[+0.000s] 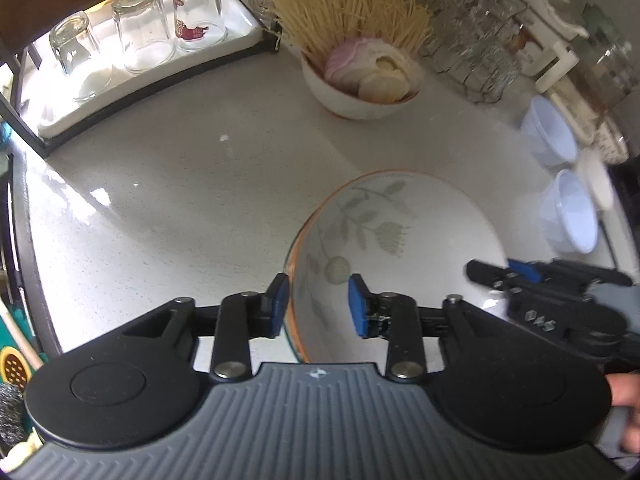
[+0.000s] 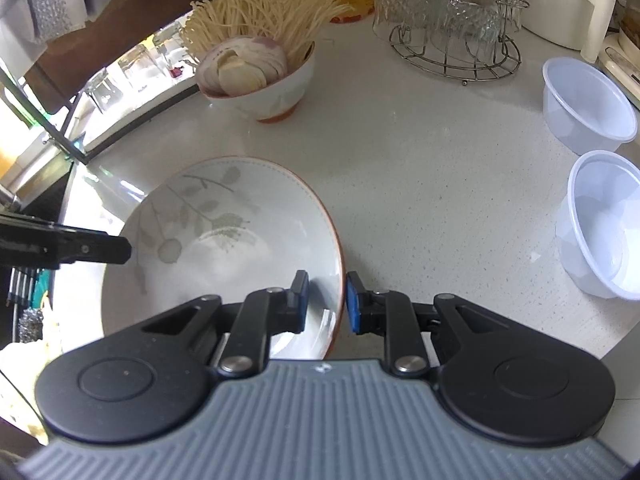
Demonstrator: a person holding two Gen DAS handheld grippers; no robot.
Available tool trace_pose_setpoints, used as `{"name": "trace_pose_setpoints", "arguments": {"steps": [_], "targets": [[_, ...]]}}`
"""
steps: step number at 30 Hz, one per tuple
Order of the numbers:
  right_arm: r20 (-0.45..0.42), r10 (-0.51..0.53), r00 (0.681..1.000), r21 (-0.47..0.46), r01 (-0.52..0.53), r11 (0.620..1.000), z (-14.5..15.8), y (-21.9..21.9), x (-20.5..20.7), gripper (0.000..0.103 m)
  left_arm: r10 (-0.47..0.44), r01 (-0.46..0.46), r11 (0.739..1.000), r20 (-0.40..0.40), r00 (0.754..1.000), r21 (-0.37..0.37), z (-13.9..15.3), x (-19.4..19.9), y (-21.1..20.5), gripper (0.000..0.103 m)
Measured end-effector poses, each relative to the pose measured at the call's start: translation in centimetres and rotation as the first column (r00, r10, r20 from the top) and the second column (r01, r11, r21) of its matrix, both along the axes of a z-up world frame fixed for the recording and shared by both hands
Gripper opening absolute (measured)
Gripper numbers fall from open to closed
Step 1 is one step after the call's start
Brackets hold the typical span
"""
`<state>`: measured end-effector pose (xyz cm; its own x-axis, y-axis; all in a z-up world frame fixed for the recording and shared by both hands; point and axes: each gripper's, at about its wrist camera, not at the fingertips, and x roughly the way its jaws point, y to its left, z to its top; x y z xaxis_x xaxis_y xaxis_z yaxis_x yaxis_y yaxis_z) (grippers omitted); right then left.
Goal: Organize plates and bowls
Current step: 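Open the left gripper to release the second bowl, then lift the left tool away from the stack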
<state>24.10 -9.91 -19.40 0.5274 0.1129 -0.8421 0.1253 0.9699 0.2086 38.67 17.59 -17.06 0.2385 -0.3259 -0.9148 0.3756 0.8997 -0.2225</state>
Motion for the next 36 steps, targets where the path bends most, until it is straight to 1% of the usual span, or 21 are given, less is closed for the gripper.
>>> {"name": "trace_pose_setpoints", "arguments": {"steps": [4,10,14,17,19,20,22,24,27,33,36], "targets": [[0.007,-0.013,1.0,0.007,0.013,1.0,0.2,-0.1,-0.1,0.023,0.001,0.0,1.0,0.035,0.999,-0.014,1.3,-0.3,-0.2,0.042],[0.113,-0.061,0.992,0.006,0.061,0.998,2.6,-0.6,-0.8,0.024,0.003,0.002,0.999,0.102,0.995,-0.049,3.8,-0.8,-0.7,0.042],[0.183,-0.092,0.979,0.017,0.091,0.996,5.2,-1.2,-1.6,0.024,-0.007,0.019,0.998,0.186,0.983,-0.062,6.1,-1.2,-1.5,0.042],[0.242,-0.11,0.964,0.026,0.107,0.994,7.4,-1.7,-2.5,0.024,0.001,0.023,0.994,0.223,0.975,-0.105,8.0,-1.4,-2.1,0.042],[0.287,-0.102,0.953,0.006,0.104,0.995,9.1,-2.2,-3.2,0.024,0.01,0.022,0.993,0.26,0.966,-0.117,8.9,-1.8,-2.9,0.042],[0.302,-0.1,0.948,0.002,0.104,0.995,9.8,-2.6,-3.4,0.024,0.014,0.017,0.994,0.268,0.963,-0.112,9.3,-2.1,-3.4,0.042],[0.336,-0.09,0.938,0.004,0.094,0.996,11.1,-3.7,-3.9,0.024,0.034,0.005,0.991,0.289,0.957,-0.136,10.2,-2.7,-4.2,0.042],[0.367,-0.073,0.928,-0.011,0.082,0.997,12.1,-4.7,-4.5,0.024,0.055,-0.011,0.99,0.316,0.947,-0.138,10.9,-3.5,-5.4,0.042],[0.4,-0.06,0.914,-0.016,0.073,0.997,13.4,-6.4,-5.7,0.024,0.1,-0.048,0.986,0.33,0.939,-0.162,12.0,-4.9,-6.7,0.042],[0.434,-0.06,0.899,-0.008,0.071,0.997,14.9,-9.4,-8.0,0.024,0.145,-0.083,0.977,0.331,0.932,-0.194,13.7,-7.9,-9.3,0.042],[0.447,-0.047,0.893,-0.017,0.061,0.998,15.3,-10.5,-9.4,0.024,0.139,-0.079,0.98,0.35,0.926,-0.18,14.2,-9.6,-11.0,0.042]]}}
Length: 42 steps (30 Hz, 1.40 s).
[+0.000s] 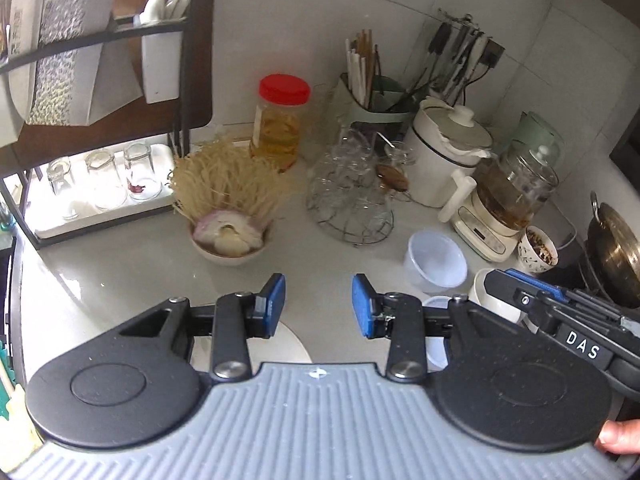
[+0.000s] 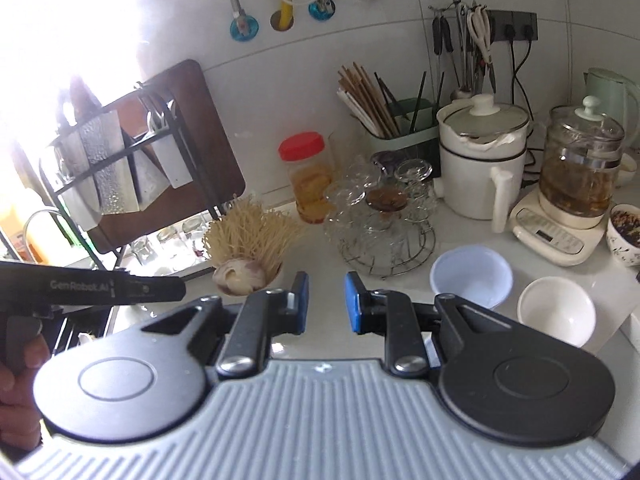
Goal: Organize plates and bowls
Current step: 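Lift the left tool away from the stack, then move the left tool to the nearer translucent plastic bowl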
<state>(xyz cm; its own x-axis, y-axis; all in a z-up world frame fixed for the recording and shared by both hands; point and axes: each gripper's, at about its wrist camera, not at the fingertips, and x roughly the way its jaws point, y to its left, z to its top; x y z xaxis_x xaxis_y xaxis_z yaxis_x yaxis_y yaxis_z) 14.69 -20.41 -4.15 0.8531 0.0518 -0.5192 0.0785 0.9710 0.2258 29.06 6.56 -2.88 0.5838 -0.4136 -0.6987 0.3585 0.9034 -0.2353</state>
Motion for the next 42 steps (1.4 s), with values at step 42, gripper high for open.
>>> {"name": "trace_pose_setpoints", "arguments": {"steps": [42], "targets": [[-0.137,-0.132,0.982,0.241,0.162,0.957,-11.0,-17.4,-5.8,0.063,-0.114,0.126,0.991,-0.21,0.971,0.043,-14.2,-1.8,-18.0,0.05]]}}
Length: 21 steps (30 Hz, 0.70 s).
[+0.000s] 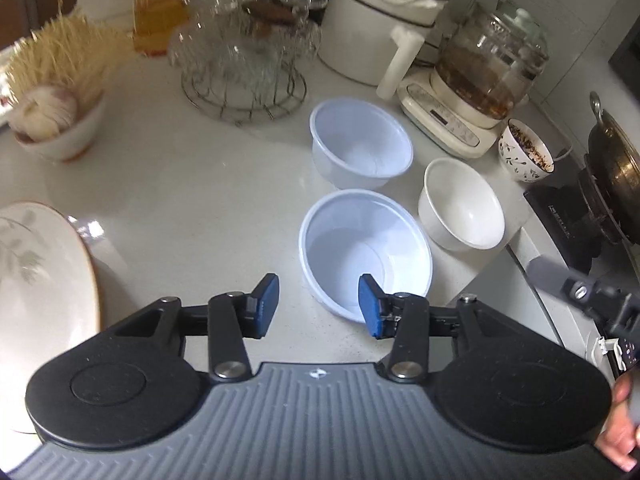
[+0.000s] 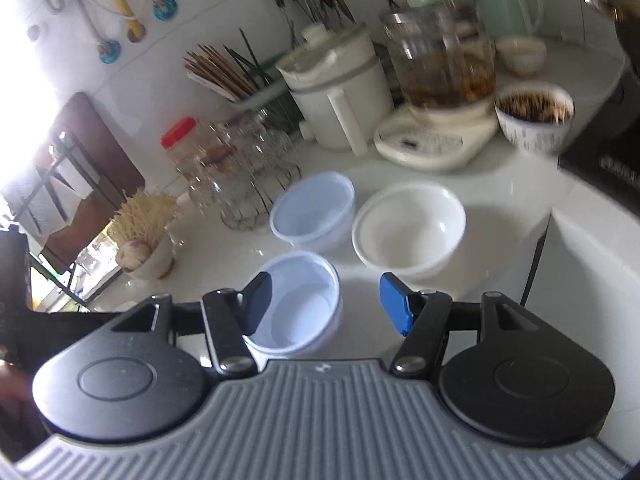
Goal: Organize plates and bowls
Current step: 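Move the left tool to the nearer translucent plastic bowl, then close the left gripper on the plastic bowl's rim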
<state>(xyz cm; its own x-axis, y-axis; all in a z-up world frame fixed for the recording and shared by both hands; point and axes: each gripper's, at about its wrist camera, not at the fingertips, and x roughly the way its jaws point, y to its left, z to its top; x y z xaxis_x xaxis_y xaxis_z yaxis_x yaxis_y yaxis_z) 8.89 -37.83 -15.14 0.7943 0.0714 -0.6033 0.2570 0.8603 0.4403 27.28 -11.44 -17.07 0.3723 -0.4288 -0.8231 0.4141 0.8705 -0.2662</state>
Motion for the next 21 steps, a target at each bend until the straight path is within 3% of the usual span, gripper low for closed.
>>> {"name": "trace_pose_setpoints", "arguments": {"steps": [8,15,21], "targets": [[-0.041,0.035,0.999,0.065,-0.032,0.997,-3.7,0.0,2.3,0.062,0.032,-0.033,0.999,-0.069,0.997,-0.014,-3.1,1.2,-1.3,0.05],[-0.069,0.07,0.995,0.055,-0.067,0.996,-5.8,0.3,5.0,0.044,0.102,-0.106,0.994,-0.114,0.988,-0.028,-4.5,2.1,-1.3,0.048],[-0.075,0.107,0.991,0.062,-0.102,0.993,-6.6,1.0,6.1,0.031,0.088,-0.087,0.996,-0.085,0.992,0.011,-4.7,2.4,-2.0,0.03]]}}
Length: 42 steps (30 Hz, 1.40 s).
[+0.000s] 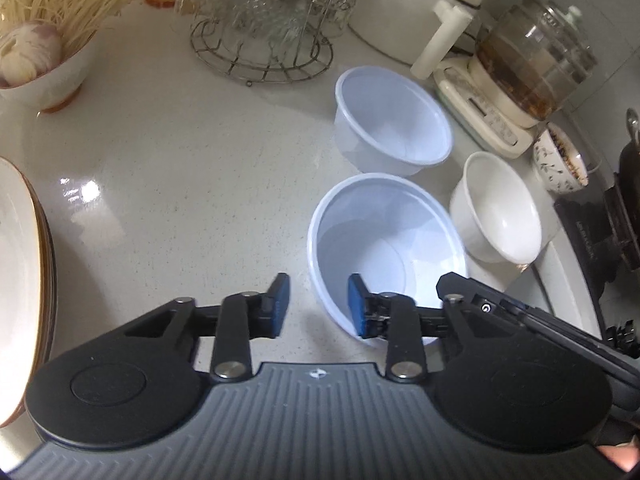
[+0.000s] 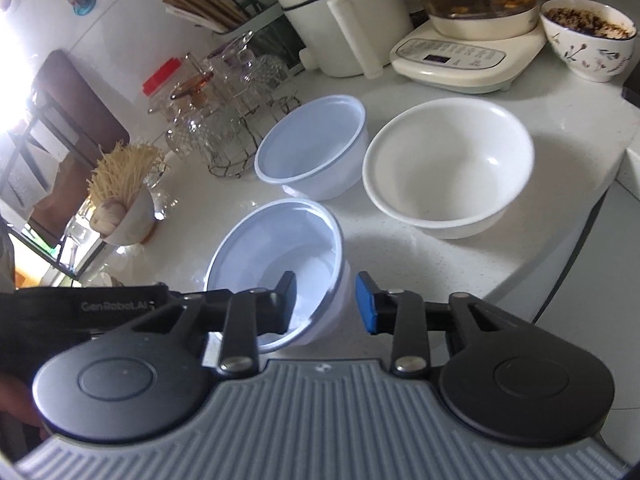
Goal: Organize plates and bowls
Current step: 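Close the left gripper on the plastic bowl's rim, then lift and carry the plastic bowl with the left gripper toward the other plastic bowl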
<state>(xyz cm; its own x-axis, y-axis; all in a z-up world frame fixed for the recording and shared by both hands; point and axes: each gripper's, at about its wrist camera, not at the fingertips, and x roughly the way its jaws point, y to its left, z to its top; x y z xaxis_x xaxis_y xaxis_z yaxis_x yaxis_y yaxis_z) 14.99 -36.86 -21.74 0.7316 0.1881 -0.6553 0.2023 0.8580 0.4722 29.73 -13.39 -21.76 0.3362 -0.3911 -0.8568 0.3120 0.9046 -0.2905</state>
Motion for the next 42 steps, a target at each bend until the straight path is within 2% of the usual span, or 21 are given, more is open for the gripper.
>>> {"name": "trace_pose_setpoints", "arguments": {"steps": [3,5,14,24,29,42], "targets": [[-0.005,0.029,1.0,-0.016,-0.03,0.999,-0.1,0.5,0.4,0.021,0.002,-0.002,1.0,0.004,1.0,-0.002,0.1,0.1,0.1,0.02],[-0.004,0.039,0.999,-0.027,-0.039,0.999,0.0,0.7,0.4,0.019,-0.002,0.002,1.0,0.014,1.0,0.017,0.2,0.1,-0.1,0.017],[0.029,0.087,0.996,-0.032,-0.087,0.996,1.7,1.4,0.5,0.018,0.02,-0.02,1.0,0.012,1.0,-0.004,2.1,-0.1,1.4,0.017],[0.069,0.191,0.979,-0.037,-0.189,0.981,3.6,4.4,2.9,0.018,0.147,-0.145,0.988,0.028,0.989,-0.054,4.9,-0.3,6.1,0.017],[0.049,0.251,0.967,-0.056,-0.248,0.967,3.0,6.4,4.2,0.018,0.214,-0.213,0.976,0.013,0.977,-0.053,4.5,0.1,8.4,0.017],[-0.005,0.285,0.959,-0.073,-0.284,0.956,0.6,8.3,5.3,0.018,0.241,-0.241,0.971,0.019,0.97,-0.009,1.8,0.6,9.7,0.017]]}}
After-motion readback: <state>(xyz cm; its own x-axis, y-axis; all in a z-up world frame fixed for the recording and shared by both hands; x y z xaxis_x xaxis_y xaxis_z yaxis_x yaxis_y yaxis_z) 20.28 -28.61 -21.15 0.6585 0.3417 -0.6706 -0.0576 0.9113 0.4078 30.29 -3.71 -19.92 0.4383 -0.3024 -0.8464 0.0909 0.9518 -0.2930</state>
